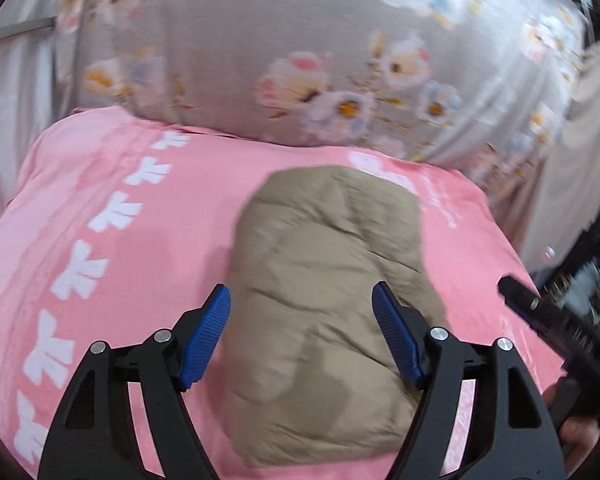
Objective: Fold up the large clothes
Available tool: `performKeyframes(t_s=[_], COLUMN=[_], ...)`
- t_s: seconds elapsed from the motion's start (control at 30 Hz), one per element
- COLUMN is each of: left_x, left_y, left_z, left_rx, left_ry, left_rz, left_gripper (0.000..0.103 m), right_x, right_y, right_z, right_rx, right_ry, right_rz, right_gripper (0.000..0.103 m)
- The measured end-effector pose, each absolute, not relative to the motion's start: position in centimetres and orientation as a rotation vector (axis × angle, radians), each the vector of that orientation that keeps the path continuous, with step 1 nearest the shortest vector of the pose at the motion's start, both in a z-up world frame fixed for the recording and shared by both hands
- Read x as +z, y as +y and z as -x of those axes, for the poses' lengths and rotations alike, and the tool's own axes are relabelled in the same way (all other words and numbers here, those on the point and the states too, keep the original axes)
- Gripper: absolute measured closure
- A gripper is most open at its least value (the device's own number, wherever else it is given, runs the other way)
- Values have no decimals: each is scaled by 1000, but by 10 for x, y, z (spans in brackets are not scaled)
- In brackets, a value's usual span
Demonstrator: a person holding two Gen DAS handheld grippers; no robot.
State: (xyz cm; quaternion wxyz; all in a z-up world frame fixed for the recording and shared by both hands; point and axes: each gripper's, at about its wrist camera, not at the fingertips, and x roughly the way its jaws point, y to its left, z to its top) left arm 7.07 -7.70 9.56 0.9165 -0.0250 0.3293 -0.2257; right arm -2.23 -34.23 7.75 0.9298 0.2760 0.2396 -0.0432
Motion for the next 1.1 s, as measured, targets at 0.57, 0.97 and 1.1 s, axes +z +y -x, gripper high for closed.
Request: performKeyframes(t_s=[0.57,0.97,1.1], left_x=[95,57,34], left_y=[-73,-230,-252], left_z=[-137,-158,-160], left_rx=[-351,-422,-412], left_ry=[716,786,803], left_rz=[12,-188,-218], left_gripper=[32,32,32], right_x=[71,6,-14], right_y=[-360,-403,-407], right_z=[-83,-33,-37], right_rx=[-210,-462,-486], right_ry=[693,644,646], right_rz=[-558,-501,-484], right_gripper=[93,93,93])
